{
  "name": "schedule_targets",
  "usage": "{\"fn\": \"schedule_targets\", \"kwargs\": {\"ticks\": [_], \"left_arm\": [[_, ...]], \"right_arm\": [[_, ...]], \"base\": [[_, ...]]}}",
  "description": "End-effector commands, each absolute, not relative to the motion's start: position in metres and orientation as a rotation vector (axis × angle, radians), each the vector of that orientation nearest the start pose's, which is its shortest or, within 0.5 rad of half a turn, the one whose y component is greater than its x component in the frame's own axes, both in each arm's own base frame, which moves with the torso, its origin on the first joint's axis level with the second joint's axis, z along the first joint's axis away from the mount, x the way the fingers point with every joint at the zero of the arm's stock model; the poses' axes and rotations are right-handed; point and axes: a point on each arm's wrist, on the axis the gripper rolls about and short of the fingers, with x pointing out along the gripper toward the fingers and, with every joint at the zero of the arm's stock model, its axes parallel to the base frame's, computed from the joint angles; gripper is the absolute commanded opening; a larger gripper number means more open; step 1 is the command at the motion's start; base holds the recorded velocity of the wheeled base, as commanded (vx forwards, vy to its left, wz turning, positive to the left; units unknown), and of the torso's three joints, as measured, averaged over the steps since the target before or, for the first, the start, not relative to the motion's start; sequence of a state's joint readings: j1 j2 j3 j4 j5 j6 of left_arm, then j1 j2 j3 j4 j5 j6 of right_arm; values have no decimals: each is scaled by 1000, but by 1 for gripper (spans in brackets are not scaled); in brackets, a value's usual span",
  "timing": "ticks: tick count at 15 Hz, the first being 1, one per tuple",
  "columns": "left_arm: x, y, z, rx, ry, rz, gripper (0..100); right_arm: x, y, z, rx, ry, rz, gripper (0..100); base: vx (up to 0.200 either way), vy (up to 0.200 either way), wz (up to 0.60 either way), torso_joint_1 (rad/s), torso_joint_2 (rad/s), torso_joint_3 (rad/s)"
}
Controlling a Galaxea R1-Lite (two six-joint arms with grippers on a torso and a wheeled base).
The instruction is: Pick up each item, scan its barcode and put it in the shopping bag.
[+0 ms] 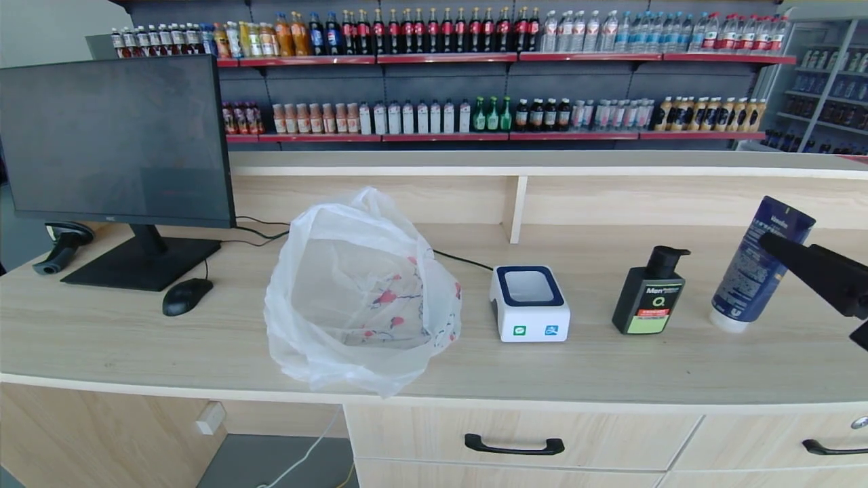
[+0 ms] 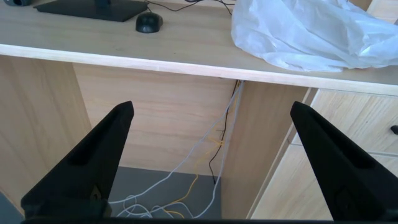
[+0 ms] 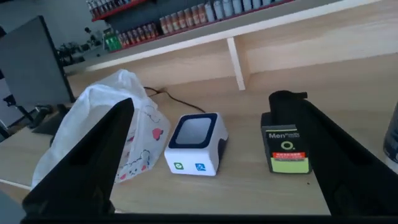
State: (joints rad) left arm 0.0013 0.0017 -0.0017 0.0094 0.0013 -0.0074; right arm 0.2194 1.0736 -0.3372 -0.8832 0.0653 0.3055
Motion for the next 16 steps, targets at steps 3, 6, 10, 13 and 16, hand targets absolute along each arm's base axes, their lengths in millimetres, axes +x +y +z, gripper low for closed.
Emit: {"fn": "schedule_targets", "kwargs": {"ticks": [3,6,10,13,16], "left_arm": [[-23,0,75,-8,9,3,100],[-23,0,75,-8,9,3,100],[-23,0,75,-8,9,3,100],[-23,0,75,-8,9,3,100],[-23,0,75,-8,9,3,100]], "right_arm": [[160,38,206,607,-37,321,100],[157,41,201,763,-84,373,100],[186,46,189,851,-77,320,100],[201,48,166,868,-70,257,100],[203,45,152,867,-36,225,100]], "base": [[0,0,0,0,0,0],[0,0,0,0,0,0],[0,0,0,0,0,0],[0,0,0,0,0,0],[0,0,0,0,0,0]]}}
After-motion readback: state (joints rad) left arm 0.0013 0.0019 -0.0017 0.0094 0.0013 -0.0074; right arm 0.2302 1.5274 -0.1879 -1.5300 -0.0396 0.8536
